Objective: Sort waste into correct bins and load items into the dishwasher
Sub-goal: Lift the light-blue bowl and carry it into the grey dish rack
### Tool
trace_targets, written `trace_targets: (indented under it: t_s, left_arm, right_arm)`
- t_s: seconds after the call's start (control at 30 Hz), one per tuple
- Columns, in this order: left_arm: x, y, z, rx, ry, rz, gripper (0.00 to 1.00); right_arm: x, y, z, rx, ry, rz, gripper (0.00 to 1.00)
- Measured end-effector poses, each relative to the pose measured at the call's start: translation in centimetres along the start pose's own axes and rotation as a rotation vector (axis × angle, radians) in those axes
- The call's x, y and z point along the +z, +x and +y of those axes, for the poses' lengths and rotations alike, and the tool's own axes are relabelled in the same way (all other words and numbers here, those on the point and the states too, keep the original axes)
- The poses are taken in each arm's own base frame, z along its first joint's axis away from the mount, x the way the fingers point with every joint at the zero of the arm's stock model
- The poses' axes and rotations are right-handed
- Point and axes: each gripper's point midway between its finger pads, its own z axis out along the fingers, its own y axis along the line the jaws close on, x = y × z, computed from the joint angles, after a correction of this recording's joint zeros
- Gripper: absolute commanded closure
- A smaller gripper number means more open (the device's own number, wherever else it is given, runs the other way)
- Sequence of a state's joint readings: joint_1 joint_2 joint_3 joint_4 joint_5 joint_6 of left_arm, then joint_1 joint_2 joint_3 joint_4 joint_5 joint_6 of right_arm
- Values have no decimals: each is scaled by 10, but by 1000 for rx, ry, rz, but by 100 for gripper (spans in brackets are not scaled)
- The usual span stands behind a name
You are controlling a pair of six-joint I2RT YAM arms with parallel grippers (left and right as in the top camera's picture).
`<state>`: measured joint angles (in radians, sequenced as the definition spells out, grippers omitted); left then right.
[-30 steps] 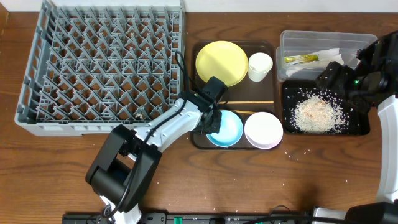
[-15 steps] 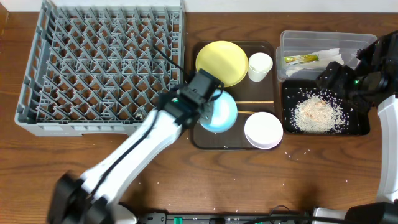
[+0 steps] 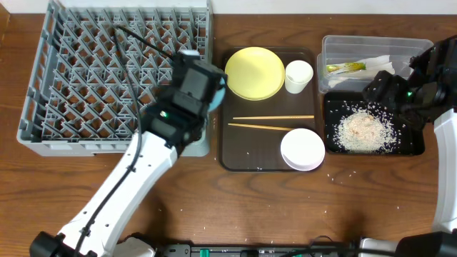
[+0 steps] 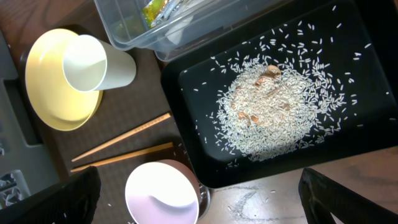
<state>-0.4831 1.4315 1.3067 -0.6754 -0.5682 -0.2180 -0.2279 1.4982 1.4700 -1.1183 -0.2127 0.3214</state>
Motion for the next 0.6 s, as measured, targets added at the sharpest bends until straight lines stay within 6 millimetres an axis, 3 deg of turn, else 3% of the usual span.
trace_targets:
  t_s: [0.27,0.4,0.6]
  left_arm:
    - [-2,-66,31,13,-185,-69,93]
    - [24,-78,34,95,-368,-70,92]
    - [75,-72,22,229,-595,-61,93]
  right_arm:
    - [0,0,0,0,0,0,1]
    - [0,0,0,0,0,0,1]
    - [0,0,0,0,0,0,1]
